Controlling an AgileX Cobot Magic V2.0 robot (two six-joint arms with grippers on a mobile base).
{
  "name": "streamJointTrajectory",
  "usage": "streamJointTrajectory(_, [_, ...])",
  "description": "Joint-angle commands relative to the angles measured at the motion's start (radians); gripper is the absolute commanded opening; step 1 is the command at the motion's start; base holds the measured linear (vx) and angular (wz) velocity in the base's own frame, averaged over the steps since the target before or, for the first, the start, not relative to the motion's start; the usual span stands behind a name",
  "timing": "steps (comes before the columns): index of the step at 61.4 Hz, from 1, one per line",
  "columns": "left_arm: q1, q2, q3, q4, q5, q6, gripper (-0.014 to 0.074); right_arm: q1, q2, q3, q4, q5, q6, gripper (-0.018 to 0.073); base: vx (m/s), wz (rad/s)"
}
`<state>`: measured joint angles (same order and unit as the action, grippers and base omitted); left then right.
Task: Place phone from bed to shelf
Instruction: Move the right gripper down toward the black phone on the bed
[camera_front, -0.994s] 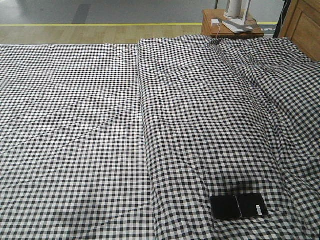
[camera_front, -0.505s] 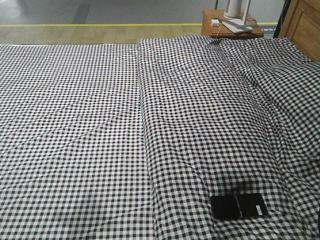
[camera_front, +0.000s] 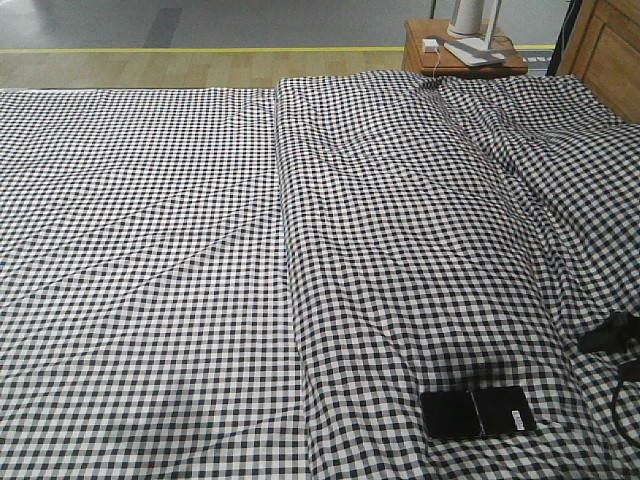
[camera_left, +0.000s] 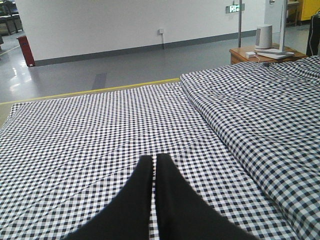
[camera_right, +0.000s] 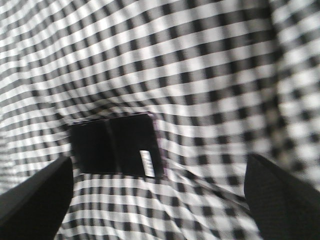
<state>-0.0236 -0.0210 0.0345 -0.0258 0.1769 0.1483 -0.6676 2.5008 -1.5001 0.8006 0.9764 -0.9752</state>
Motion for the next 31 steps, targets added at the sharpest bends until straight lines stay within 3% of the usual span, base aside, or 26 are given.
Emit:
streamJointTrajectory(1, [0.001, -0.006, -0.023, -0.009, -0.072, -0.006, 0.0001, 0.0, -0.003, -0.035, 0.097, 0.1, -0.084, 0.0643, 0.0, 0.0])
streamJointTrajectory(31, [0.001, -0.006, -0.023, -0.009, -0.072, -0.006, 0.0001, 0.0, 0.21, -0.035, 0.269, 0.183, -0.25, 0.0633, 0.0, 0.0])
